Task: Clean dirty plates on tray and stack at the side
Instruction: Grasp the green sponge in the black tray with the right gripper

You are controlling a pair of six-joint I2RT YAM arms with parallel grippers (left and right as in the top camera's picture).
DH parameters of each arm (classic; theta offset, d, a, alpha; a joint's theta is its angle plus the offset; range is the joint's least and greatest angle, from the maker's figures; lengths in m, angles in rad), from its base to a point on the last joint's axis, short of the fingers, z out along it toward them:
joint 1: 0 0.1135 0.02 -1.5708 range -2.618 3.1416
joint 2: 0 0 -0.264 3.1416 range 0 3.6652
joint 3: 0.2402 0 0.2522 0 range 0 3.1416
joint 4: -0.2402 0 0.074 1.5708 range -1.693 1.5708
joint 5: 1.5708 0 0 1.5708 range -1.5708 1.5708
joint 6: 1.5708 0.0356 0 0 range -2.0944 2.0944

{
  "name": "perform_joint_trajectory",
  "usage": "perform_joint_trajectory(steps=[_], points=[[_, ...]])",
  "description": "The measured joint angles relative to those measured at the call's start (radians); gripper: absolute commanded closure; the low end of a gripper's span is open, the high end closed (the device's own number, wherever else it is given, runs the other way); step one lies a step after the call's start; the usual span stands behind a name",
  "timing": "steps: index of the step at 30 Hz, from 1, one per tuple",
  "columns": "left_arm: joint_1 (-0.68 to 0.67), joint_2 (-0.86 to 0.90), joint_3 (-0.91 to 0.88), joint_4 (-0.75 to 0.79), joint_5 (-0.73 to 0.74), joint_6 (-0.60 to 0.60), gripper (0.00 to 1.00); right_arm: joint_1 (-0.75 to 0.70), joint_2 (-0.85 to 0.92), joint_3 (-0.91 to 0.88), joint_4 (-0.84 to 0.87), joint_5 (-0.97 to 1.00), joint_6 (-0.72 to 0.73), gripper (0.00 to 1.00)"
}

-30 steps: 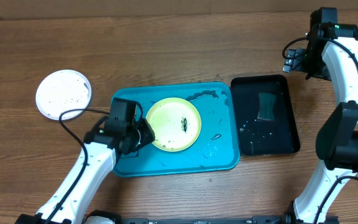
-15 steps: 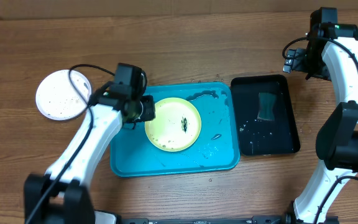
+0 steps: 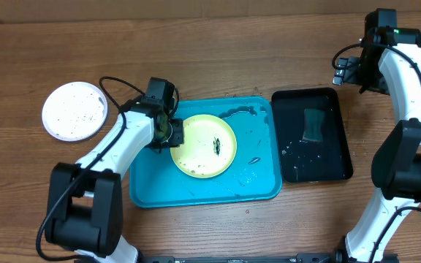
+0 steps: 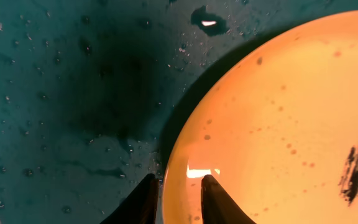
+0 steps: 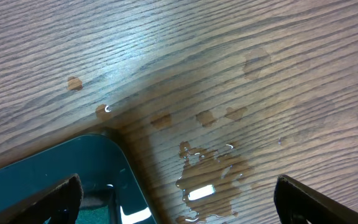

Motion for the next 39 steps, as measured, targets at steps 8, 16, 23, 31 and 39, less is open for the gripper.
perform_joint_trajectory(steps=[8,16,23,31,39], points=[[0.000,0.065,0.000,0.005,-0.003,0.009,0.88,0.000,0.000,0.000,0.000,0.000,0.000,0.00],[0.000,0.078,0.009,0.013,0.009,0.013,0.96,0.000,0.000,0.000,0.031,-0.027,0.000,0.00],[0.000,0.078,0.010,0.017,0.012,0.015,0.91,0.000,0.000,0.000,-0.111,-0.247,-0.026,0.04],[0.000,0.078,0.009,0.031,0.008,0.014,0.87,0.000,0.000,0.000,-0.296,-0.401,-0.116,0.36],[0.000,0.078,0.009,0.035,0.009,0.014,0.77,0.029,0.000,-0.027,-0.334,-0.414,-0.122,0.35]])
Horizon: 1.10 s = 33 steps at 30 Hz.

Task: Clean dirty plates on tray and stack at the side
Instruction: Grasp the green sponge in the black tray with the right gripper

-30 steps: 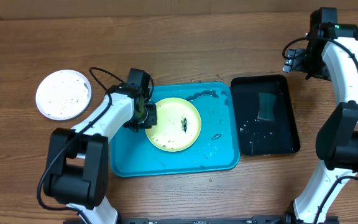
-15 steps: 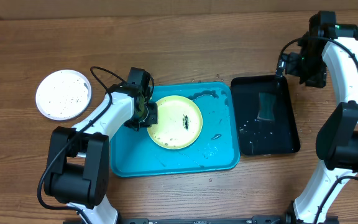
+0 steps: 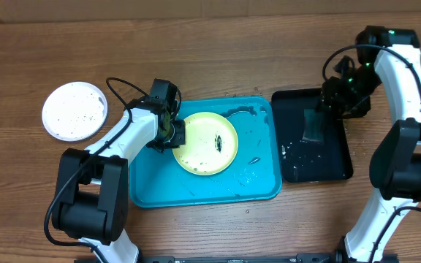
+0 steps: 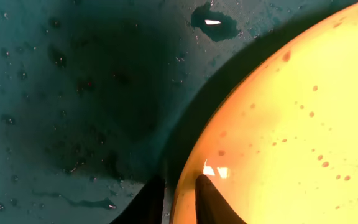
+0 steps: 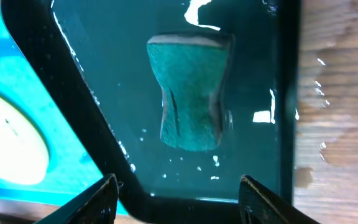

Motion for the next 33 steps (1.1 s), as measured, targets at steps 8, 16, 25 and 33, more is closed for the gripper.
perform_joint_trajectory(steps=[8,16,25,33], points=[[0.000,0.000,0.000,0.000,0.000,0.000,0.75,0.126,0.000,-0.185,0.226,0.150,0.085,0.38],[0.000,0.000,0.000,0.000,0.000,0.000,0.75,0.178,0.000,-0.281,0.348,0.276,0.140,0.40],[0.000,0.000,0.000,0.000,0.000,0.000,0.75,0.172,0.000,-0.302,0.346,0.304,0.156,0.50],[0.000,0.000,-0.001,0.011,0.000,0.000,0.71,0.172,0.000,-0.302,0.375,0.297,0.174,0.59]])
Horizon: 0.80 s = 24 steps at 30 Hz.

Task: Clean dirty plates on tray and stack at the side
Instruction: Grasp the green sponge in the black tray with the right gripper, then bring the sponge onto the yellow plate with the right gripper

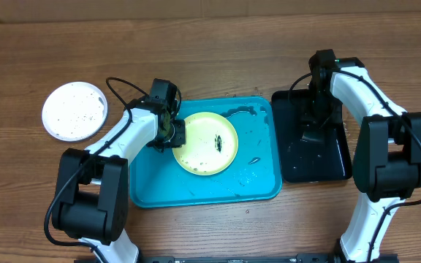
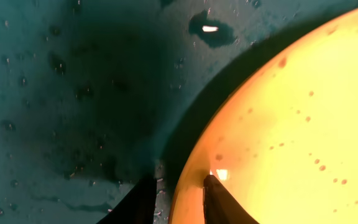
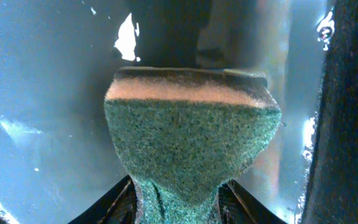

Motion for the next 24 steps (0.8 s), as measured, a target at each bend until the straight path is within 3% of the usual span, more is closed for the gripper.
perform_joint_trajectory(steps=[1,4,10,15,24], points=[[0.000,0.000,0.000,0.006,0.000,0.000,0.71,0.000,0.000,0.000,0.000,-0.002,0.000,0.59],[0.000,0.000,0.000,0.010,0.000,0.002,0.84,0.000,0.000,0.000,-0.001,-0.007,0.002,0.58],[0.000,0.000,0.000,0.010,0.000,0.003,0.88,0.000,0.000,0.000,-0.003,-0.010,0.002,0.57],[0.000,0.000,0.000,0.010,0.000,0.003,0.81,0.000,0.000,0.000,-0.003,-0.015,0.003,0.54],[0.000,0.000,0.010,-0.032,-0.018,0.003,0.84,0.000,0.000,0.000,-0.001,-0.015,0.003,0.53]])
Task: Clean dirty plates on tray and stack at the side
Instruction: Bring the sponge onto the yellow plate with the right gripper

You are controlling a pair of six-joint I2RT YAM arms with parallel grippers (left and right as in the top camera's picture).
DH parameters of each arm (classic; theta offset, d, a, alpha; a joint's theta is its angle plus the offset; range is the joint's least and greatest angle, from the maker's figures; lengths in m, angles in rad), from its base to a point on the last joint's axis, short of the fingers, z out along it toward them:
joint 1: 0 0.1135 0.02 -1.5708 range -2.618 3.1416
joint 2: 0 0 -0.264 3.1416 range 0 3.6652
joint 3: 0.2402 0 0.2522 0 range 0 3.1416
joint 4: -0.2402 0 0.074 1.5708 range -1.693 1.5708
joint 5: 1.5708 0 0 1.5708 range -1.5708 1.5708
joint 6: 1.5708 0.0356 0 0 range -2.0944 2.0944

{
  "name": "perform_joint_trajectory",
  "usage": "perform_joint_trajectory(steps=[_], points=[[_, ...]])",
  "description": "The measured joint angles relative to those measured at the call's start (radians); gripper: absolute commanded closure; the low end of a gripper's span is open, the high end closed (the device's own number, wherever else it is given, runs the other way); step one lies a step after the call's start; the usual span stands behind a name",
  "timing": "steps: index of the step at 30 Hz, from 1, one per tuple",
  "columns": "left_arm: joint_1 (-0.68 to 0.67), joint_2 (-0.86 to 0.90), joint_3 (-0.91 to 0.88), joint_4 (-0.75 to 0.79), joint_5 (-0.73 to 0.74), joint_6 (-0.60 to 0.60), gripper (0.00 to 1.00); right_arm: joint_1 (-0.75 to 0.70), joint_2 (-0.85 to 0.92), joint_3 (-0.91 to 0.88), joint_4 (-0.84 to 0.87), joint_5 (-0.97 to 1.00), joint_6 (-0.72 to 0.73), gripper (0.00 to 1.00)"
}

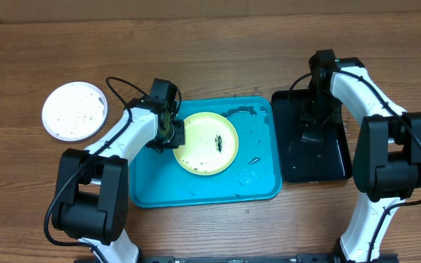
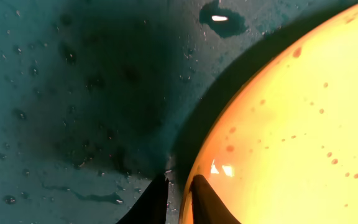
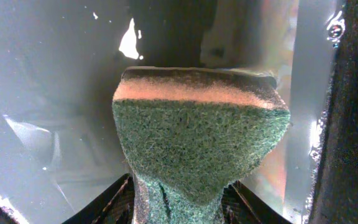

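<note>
A yellow plate (image 1: pixel 207 144) with a dark smear (image 1: pixel 217 144) and small specks lies in the wet blue tray (image 1: pixel 262 186). My left gripper (image 1: pixel 172 134) is shut on the plate's left rim. In the left wrist view one finger lies on the plate (image 2: pixel 291 124) and the other outside it over the tray (image 2: pixel 73 93), with the gripper (image 2: pixel 179 199) pinching the edge. My right gripper (image 1: pixel 314 123) is down in the black tray (image 1: pixel 335 164). There it (image 3: pixel 180 202) is shut on the green sponge (image 3: pixel 197 143), which is squeezed to a waist between the fingers.
A white plate (image 1: pixel 74 110) with dark specks sits on the wooden table at the far left. Water lies in the black tray (image 3: pixel 55 93) and in puddles on the blue tray's right half (image 1: pixel 251 162).
My left fingers stand closer together on the yellow plate's rim. The right gripper holds the sponge much as before, in the same spot of the black tray.
At first my right gripper was open over the bare table behind the black tray. Then it hung open above the sponge, then was shut on it in the tray, as now. My left gripper stayed at the yellow plate's left rim throughout.
</note>
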Motion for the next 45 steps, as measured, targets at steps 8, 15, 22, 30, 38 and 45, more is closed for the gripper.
perform_joint_trajectory(steps=[8,15,22,30,38,45], points=[[0.000,0.000,0.005,0.000,-0.003,0.000,0.96,0.000,0.000,0.000,0.000,0.000,0.000,0.53],[0.000,0.000,0.010,0.000,-0.002,0.001,0.96,0.000,0.000,0.000,0.005,0.000,-0.005,0.87],[0.000,0.000,0.010,0.000,0.000,0.001,0.96,0.000,0.000,-0.002,-0.012,-0.007,0.002,0.82],[0.000,0.000,0.010,0.000,0.002,0.001,0.92,0.000,0.000,-0.020,-0.007,-0.008,0.000,0.96],[0.000,0.000,0.010,0.005,0.000,0.000,0.81,0.000,-0.018,0.043,-0.118,0.013,0.000,0.96],[0.000,0.000,0.010,0.005,0.001,-0.001,0.87,0.000,-0.129,0.058,-0.185,0.038,0.000,0.96]])
